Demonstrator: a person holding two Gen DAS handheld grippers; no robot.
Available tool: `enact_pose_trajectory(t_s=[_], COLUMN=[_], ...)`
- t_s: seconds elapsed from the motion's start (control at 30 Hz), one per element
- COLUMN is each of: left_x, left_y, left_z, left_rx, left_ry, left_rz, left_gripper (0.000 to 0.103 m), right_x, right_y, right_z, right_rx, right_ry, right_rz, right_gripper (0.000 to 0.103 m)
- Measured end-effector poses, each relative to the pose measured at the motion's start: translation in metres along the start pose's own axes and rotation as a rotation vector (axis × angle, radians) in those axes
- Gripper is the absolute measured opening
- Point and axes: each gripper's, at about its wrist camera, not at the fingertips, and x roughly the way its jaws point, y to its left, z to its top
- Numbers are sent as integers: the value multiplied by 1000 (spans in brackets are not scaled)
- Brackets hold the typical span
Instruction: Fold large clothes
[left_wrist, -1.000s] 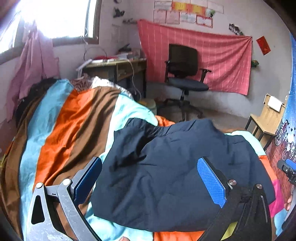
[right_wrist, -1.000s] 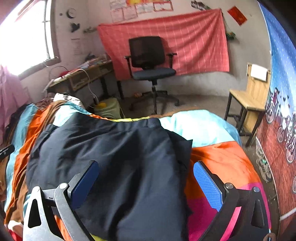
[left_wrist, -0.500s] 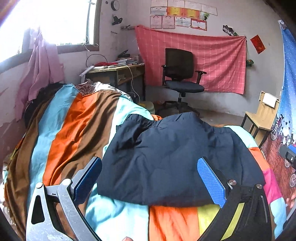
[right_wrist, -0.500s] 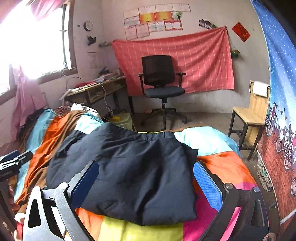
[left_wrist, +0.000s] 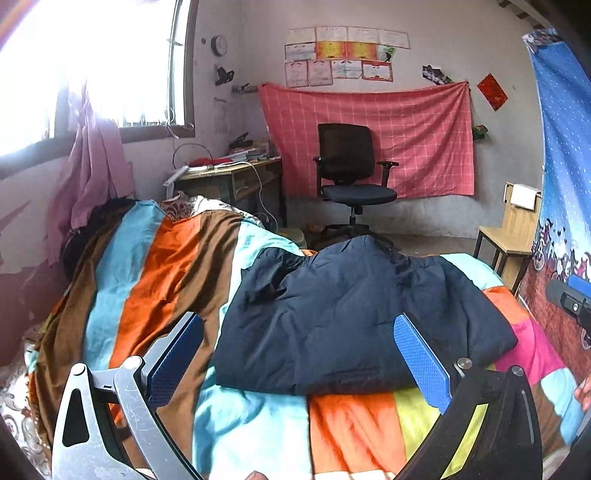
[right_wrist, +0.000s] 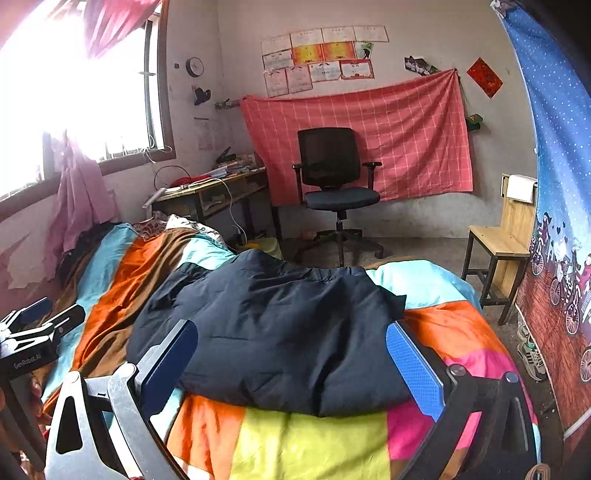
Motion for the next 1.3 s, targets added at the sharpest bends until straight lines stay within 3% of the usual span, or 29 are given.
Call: enact_pose_trajectory(t_s=[0.37, 0.53, 0.8, 1.3], left_x=[-23, -30, -33, -20], left_y=[-2, -4, -4, -10], left_z=[-27, -45, -68, -111], left_rx=[-25, -8, -3, 20], left_ry=[-9, -16, -18, 81], left_rz=[8, 24, 46, 50], left_gripper=[101, 101, 101, 101], right_x=[-36, -38, -42, -38], right_y=[22, 35, 34, 31], right_z=[-25, -41, -73, -106], right_rx=[-31, -99, -88, -56], right_ry=[-111, -115, -123, -82], right_rz=[-39, -45, -35, -21], right_gripper=[103, 103, 103, 103])
